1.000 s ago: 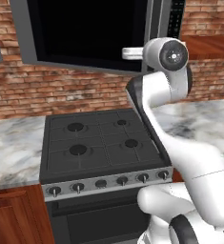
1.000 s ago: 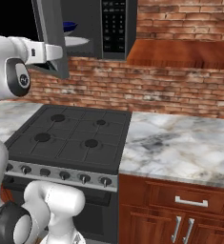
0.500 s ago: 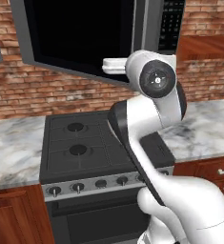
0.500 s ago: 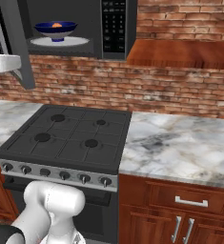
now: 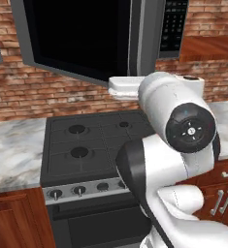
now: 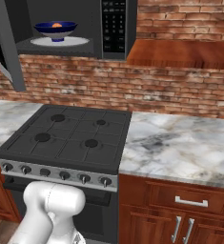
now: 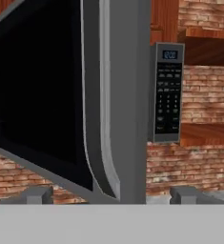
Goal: The microwave is finished heating the shrimp and garlic. Take the bowl containing the food and place it on the dining counter.
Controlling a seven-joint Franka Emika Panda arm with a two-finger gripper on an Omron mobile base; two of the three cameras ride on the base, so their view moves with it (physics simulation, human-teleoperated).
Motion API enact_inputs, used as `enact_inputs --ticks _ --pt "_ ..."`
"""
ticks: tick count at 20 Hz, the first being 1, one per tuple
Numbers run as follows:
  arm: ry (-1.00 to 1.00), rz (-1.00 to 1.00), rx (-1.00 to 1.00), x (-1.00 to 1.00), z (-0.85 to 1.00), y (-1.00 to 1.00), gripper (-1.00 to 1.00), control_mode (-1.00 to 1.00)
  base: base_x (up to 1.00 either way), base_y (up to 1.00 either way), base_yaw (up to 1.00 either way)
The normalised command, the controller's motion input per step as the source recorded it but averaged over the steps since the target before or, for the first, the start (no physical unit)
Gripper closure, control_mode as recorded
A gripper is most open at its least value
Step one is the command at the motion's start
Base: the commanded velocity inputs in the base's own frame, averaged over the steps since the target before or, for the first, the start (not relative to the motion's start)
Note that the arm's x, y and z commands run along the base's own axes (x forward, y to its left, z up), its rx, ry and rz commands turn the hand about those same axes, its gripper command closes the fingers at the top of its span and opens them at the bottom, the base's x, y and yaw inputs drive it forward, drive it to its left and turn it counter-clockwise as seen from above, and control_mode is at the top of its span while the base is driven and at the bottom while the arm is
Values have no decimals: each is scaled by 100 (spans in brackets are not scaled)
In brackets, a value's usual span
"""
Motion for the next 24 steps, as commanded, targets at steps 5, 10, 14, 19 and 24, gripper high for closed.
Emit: enact_inputs --ticks 5,10,14,19,24 --pt "-18 26 6 -68 10 -75 -100 -100 0 0 0" --pt "-12 39 17 -7 21 -100 -100 -100 0 0 0" --pt "-13 43 19 11 14 -100 -100 -100 0 0 0" --pt "-1 34 22 68 0 -100 -100 -100 0 0 0" --pt "23 17 16 99 0 -53 -100 -100 0 0 0"
